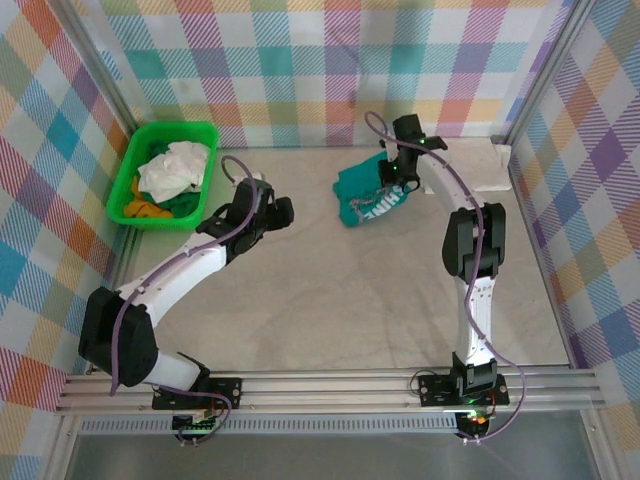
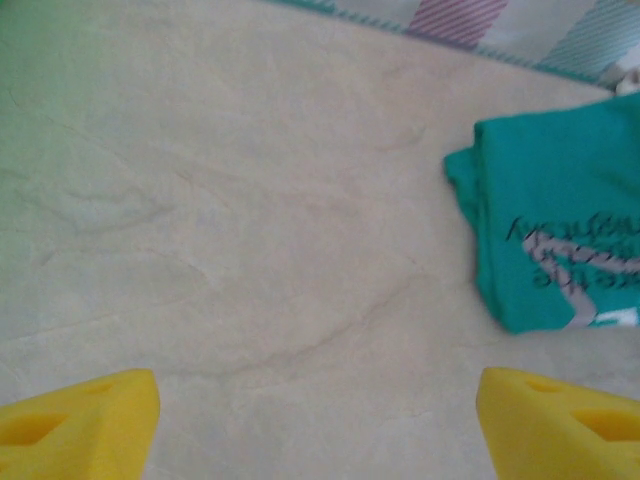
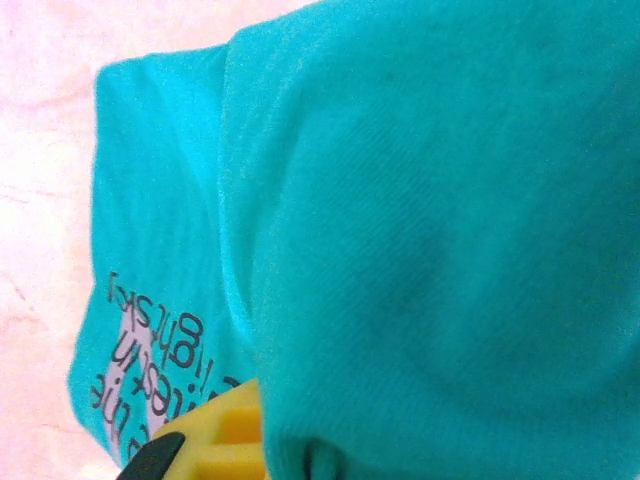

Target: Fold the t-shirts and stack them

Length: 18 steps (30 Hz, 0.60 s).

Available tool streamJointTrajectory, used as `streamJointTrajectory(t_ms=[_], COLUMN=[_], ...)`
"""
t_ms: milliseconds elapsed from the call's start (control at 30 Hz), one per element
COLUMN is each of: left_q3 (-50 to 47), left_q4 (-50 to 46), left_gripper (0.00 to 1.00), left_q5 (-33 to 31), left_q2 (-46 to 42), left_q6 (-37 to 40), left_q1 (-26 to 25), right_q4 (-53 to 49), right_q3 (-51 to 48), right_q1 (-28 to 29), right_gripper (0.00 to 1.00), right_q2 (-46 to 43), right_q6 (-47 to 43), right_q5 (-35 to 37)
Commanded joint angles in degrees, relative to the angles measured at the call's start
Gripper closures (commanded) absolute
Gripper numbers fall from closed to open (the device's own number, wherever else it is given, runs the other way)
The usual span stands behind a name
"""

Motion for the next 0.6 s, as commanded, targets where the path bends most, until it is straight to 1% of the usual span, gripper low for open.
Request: streamJointTrajectory(t_ms=[0,167,333,500,567], left_q3=[-0.5,-2.8,-9.7,-10.8,-11.1], left_q4=[4.0,8.8,18.0,16.8,15.9], left_gripper=[0.16,0.15,0.13,0.12,0.12], left_q5=[3.0,6.7,11.4,10.6,9.0], left_q2=[-0.5,-2.1,-4.7,-4.0,-4.3], left_q6=[2.8,6.4,6.6,5.9,5.9], left_q1=[-1.0,-3.0,-4.2,-4.8,-4.9], right_q4=[-2.4,-4.5,-4.9,-5.8,-6.3], right_q3=[5.4,12.3,16.7,22.3,24.7], right_q1=[-1.7,-3.5,-5.0,-6.2,-7.1], right_gripper=[1.0,1.0,1.0,1.0,1.0], right_q2=[0.4,2.8,4.1,6.9,8.1], right_q6=[-7.6,-11.9,-15.9,-18.7,-18.7], right_q5=[4.8,6.5,6.5,7.8,8.1])
